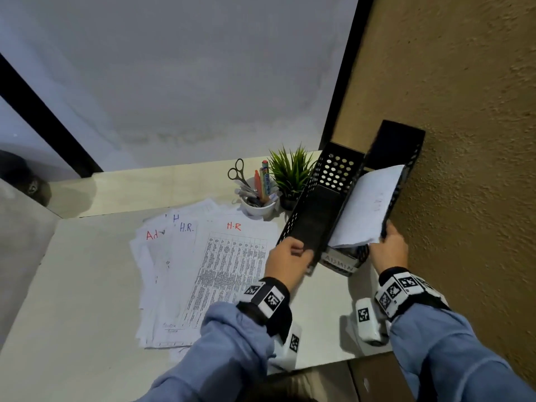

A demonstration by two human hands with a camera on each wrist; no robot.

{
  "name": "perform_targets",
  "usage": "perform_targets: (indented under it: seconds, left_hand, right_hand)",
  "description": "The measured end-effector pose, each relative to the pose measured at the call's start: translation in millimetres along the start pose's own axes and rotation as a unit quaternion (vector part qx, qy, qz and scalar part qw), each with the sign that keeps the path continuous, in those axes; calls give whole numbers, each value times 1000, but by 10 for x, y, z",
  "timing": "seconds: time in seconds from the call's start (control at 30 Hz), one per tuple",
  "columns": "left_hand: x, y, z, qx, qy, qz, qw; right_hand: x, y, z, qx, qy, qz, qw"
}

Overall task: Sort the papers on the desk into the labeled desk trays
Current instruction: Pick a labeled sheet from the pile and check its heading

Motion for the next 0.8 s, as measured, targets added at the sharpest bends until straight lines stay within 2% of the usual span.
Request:
perform_targets:
  seconds: [0.13, 0.2, 0.27, 0.37, 0.47, 0.63, 0.7, 0.8]
  left_hand:
    - [-579, -7, -816, 116, -117, -41, 985]
    - [-885, -7, -1253, 182, -181, -74, 964]
    - [-1143, 8, -1611, 214, -251, -129, 935]
    - [-1346, 6, -1933, 205, -290, -181, 917]
    - [-1433, -57, -2033, 175, -294, -183, 921]
    - [-1615, -135, -2104, 137, -189, -201, 951]
    - [-1650, -134, -2124, 124, -187, -204, 953]
    - [-1646, -157, -2141, 93, -218, -190, 953]
  right_hand:
    - [389, 330, 231, -6, -50, 108, 993]
    - [571, 557, 433, -36, -49, 162, 985]
    - [622, 787, 640, -82, -45, 182, 979]
    - [489, 1093, 1005, -167, -57, 160, 971]
    - [252, 1288, 1418, -252, -70, 108, 959]
    - [-157, 1326, 1881, -262, -61, 40, 962]
    - [-242, 1273, 1996, -252, -56, 41, 965]
    - [-355, 1193, 2035, -215, 21, 18, 976]
Point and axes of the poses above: each hand's wrist, its own y-axis away from the middle knuckle, its own z-axis out of the palm, x = y × z, the point moved 5 cm from there along -y, towards the middle knuckle, and after that the axes turned 6 degrees about y, right-handed, at the moved point
